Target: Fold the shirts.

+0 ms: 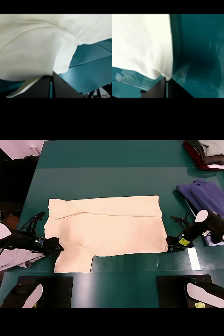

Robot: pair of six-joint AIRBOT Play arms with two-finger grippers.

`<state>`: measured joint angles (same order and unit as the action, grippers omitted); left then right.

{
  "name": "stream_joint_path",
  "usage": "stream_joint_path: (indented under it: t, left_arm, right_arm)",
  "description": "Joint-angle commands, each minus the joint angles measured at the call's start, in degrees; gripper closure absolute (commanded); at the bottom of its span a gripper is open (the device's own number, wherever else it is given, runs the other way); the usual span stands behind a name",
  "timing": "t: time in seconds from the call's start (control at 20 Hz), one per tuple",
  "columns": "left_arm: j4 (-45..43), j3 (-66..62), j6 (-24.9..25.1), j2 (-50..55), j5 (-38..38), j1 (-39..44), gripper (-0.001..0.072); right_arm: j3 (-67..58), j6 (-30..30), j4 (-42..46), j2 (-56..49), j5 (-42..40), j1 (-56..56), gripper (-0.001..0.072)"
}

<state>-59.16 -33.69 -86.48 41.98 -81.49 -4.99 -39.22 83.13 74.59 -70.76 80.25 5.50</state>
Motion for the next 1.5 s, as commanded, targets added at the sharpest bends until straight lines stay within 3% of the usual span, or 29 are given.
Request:
stream_joint_path:
  t: [0.0,0.2,0.45,0.75,1.15,1.45]
  left_arm:
    - [-0.04,-1.99,1.42,-0.02,-0.61,0.02,0.0681]
    - [-1.73,-10.71,1.46,-0.02,-0.81,0.02,0.0681]
    - [-5.25,-18.34,1.73,0.00,6.08,0.02,0.0681]
    - [-9.20,-18.32,2.91,0.96,20.74,0.02,0.0681]
    - [-9.40,-18.27,4.37,13.84,33.11,0.02,0.0681]
    - [-9.66,-18.27,4.35,17.90,41.83,0.00,0.0681]
  right_arm:
    - [-2.78,-0.35,-0.04,0.02,3.06,-0.04,0.0696]
    - [-11.82,-0.35,-0.09,0.02,8.92,-0.04,0.0698]
    - [-22.82,-0.31,-2.80,0.00,8.22,-0.04,0.0699]
    - [-29.94,-0.33,-8.59,-0.22,0.26,-1.73,0.0700]
    - [-36.61,0.90,-8.52,-8.96,-9.05,-6.43,0.0700]
    - [-39.71,4.04,-8.46,-14.56,-13.35,-6.32,0.0699]
